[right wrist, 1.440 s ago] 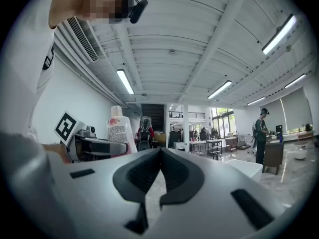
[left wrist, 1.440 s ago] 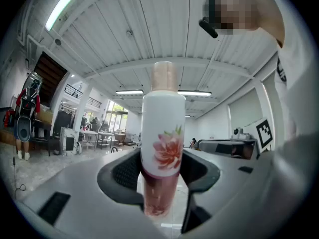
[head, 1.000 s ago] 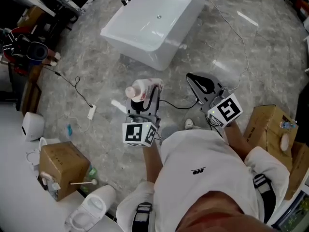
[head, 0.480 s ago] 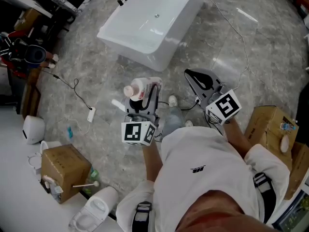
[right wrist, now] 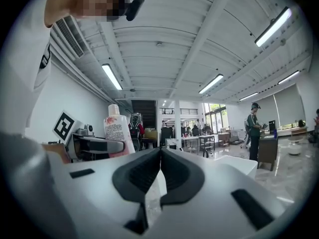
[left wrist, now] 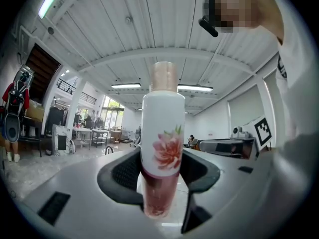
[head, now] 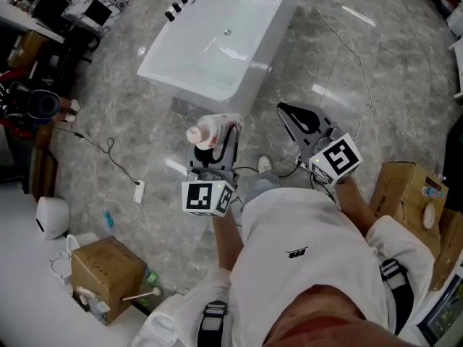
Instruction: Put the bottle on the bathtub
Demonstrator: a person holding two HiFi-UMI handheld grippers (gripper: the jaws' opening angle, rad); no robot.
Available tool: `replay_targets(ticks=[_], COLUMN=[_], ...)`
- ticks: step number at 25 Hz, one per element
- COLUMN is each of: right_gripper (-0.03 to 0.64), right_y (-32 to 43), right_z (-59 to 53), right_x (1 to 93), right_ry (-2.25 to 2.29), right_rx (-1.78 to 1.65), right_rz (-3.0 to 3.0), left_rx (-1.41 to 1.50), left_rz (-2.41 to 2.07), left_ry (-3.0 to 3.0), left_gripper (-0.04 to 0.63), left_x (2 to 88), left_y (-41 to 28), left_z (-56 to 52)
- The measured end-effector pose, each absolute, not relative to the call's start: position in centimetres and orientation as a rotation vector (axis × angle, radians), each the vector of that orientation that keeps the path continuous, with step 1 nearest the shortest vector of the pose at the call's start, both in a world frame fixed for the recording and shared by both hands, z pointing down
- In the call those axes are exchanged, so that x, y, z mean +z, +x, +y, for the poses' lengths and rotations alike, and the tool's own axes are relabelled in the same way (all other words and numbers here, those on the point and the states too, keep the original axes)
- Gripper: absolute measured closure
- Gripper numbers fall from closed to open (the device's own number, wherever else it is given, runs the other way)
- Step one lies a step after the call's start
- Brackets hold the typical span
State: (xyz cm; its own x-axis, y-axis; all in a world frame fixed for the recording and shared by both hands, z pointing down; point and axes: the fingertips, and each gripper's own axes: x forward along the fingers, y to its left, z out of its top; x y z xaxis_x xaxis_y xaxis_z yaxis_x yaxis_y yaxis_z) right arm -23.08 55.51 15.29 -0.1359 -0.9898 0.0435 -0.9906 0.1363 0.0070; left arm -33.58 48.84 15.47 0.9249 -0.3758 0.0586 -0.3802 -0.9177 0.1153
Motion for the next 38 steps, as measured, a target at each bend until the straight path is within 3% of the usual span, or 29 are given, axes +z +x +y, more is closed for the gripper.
replay_targets(ticks=[12, 24, 38], right_gripper=[0.621, 0.621, 0.621], right_y=[-17.9, -11.1, 5.1], right_z=[44.5, 41.6, 33.2], right_x=[15.3, 16.4, 18.1], right_ry=[2.151, 2.211, 1.975], right_rx=[0.031, 0.048, 0.100], right_rz=[-2.232, -2.146, -2.389], left_rx=[0.062, 0.067, 0.077], left_rz=[-0.422, -0.310, -0.587], left_ry=[2.997, 2.979, 2.938], left_gripper=[0.374, 0.374, 0.374], left_x=[15.4, 17.1, 18.0], left_y=[-27.2, -19.7, -4.8], left_z=[36.8, 33.3, 28.0])
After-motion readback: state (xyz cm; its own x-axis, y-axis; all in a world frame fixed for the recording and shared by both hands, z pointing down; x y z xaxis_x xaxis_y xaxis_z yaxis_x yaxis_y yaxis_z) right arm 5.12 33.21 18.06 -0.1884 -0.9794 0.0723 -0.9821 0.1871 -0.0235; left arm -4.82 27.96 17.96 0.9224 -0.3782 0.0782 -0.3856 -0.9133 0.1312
